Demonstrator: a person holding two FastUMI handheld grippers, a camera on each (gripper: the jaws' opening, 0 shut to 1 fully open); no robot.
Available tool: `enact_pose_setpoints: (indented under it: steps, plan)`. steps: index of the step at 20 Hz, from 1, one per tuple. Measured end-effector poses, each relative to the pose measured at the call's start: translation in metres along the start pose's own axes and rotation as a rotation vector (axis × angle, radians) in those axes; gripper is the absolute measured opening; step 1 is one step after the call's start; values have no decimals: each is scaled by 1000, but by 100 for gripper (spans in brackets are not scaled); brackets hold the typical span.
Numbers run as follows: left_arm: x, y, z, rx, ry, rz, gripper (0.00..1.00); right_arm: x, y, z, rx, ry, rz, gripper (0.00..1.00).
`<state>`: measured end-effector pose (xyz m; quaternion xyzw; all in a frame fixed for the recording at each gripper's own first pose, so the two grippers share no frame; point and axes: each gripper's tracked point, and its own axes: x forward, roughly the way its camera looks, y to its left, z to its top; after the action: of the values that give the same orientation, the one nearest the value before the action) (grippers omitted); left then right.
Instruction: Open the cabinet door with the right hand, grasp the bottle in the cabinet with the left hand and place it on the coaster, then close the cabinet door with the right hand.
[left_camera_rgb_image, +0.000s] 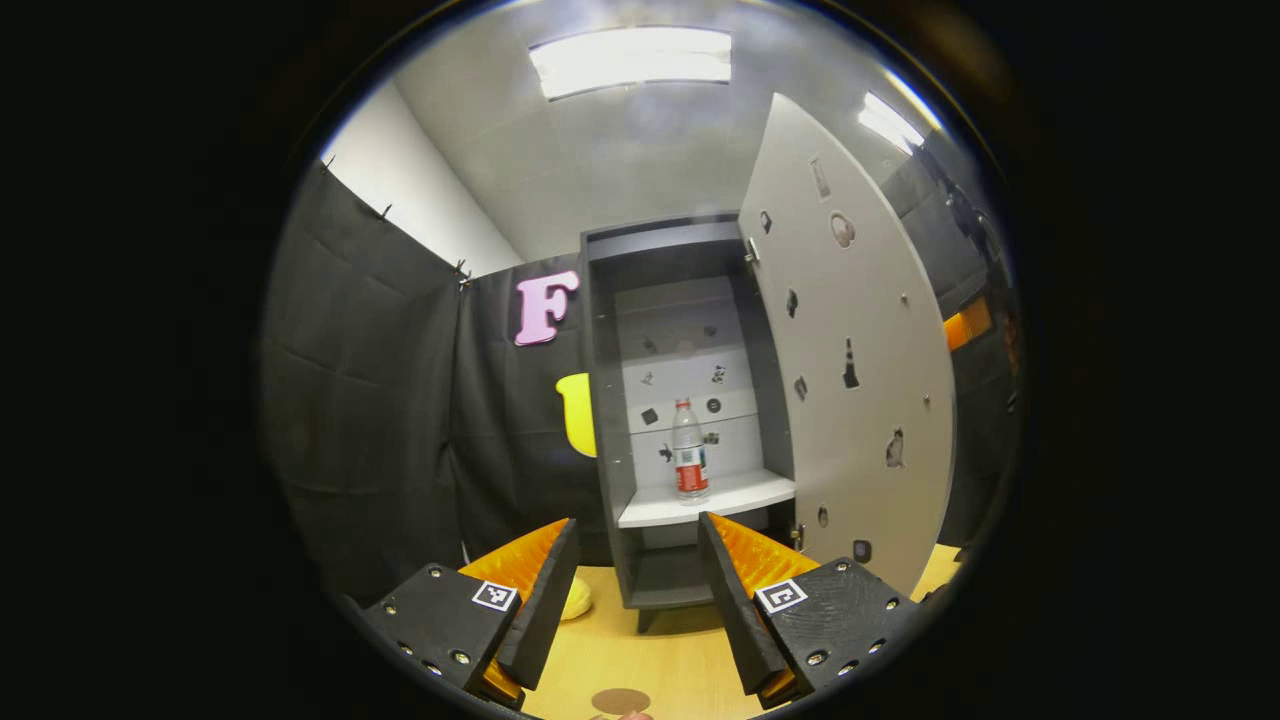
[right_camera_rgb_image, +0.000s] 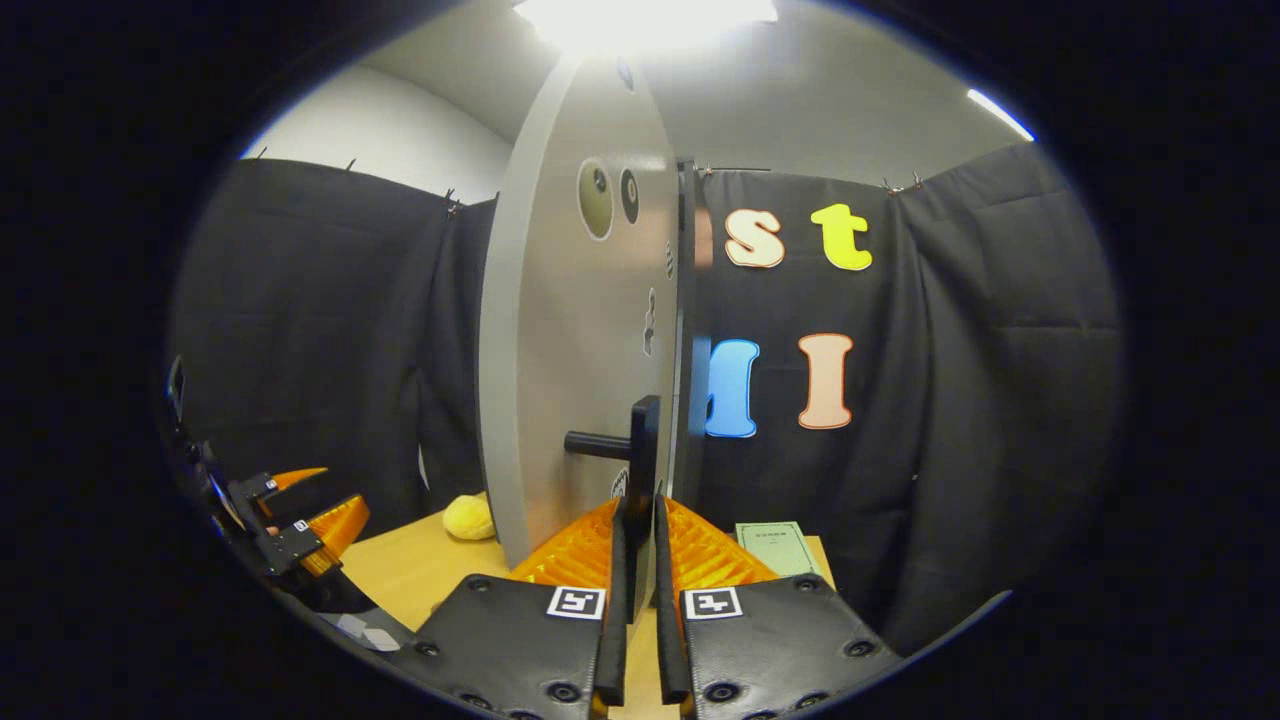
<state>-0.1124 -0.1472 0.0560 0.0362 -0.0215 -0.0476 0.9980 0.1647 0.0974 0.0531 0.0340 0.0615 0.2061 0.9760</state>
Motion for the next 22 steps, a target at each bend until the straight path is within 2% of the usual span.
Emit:
enact_pose_setpoints:
  steps: [1,3,4,5,8,10,12,13,18,19,21,22]
  plan:
    - [3,-7,6,0,-5,-17,68,-7,1,2,6,-17,12,15]
    - [12,-19,18,-8,-11,-56,68,-23,-12,5,-14,-47,-16,15]
    - [14,-24,23,-17,-12,-80,66,-31,-22,4,-22,-56,-51,12]
    - [22,-30,26,-24,-10,-100,66,-42,-32,3,-34,-59,-86,15]
    - [51,-36,33,-32,0,-130,66,-60,-55,-3,-24,-70,-154,17]
    - [72,-38,40,-49,0,-145,66,-68,-68,-5,-9,-86,-180,58]
    - [95,-39,47,-66,-2,-158,66,-75,-90,-11,-27,-93,-257,100]
    - [108,-40,51,-69,-4,-164,66,-76,-99,-14,-43,-89,-289,96]
    - [182,-37,60,-72,-4,-176,66,-59,-120,-29,-16,-59,-370,96]
    - [195,-37,60,-80,-2,-180,66,-55,-125,-32,-8,-50,-384,100]
    - [218,-37,56,-98,0,-194,68,-51,-135,-41,2,-31,-420,96]
    - [230,-36,55,-107,1,-200,66,-48,-141,-43,10,-23,-442,100]
